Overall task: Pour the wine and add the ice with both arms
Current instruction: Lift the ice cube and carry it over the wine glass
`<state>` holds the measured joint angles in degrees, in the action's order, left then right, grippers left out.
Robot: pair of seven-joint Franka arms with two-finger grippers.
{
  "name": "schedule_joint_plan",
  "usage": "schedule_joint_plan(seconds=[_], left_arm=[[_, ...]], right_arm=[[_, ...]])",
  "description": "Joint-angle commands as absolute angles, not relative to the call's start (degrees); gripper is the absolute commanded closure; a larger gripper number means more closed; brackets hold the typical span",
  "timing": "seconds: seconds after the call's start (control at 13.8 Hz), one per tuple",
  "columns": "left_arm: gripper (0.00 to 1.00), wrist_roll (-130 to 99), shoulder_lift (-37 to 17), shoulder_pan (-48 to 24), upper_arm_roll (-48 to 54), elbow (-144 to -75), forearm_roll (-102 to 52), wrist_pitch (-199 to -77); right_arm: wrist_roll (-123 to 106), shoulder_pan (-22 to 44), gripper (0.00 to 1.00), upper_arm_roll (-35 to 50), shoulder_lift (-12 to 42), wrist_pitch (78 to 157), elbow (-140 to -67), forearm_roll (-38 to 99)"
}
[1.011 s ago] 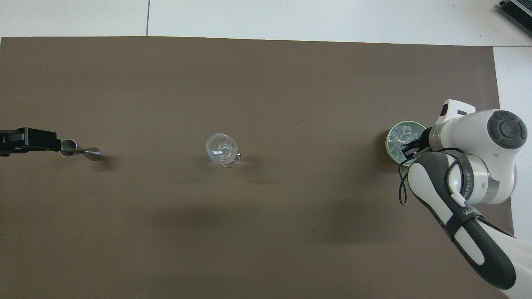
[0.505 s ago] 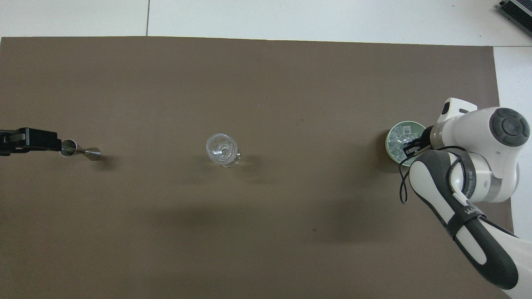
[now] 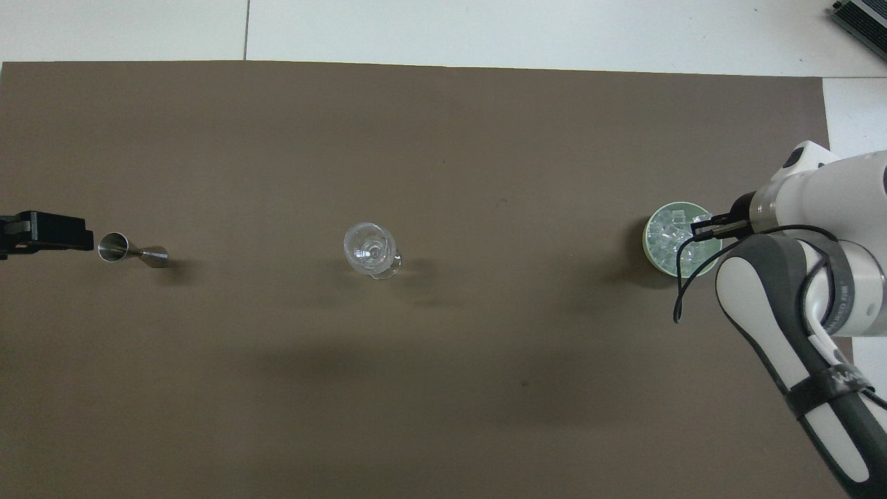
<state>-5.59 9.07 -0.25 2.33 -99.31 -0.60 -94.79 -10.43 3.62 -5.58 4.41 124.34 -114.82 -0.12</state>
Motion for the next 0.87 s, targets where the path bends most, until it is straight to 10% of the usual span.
schedule_joint_plan(seconds=[0.0, 0.79], left_arm=[[0.00, -5.01, 9.23, 0.71, 3.52, -99.14, -0.26, -94.22], [0.00, -5.01, 6.33, -0.18, 2.90, -98.18, -0.26, -93.96]], right_arm=[[-2.58, 3.69, 1.00, -3.70, 2.73, 117.97, -110.50, 1.23], [29.06, 3.69, 1.00, 14.22, -0.26, 105.99, -98.44, 2.02]])
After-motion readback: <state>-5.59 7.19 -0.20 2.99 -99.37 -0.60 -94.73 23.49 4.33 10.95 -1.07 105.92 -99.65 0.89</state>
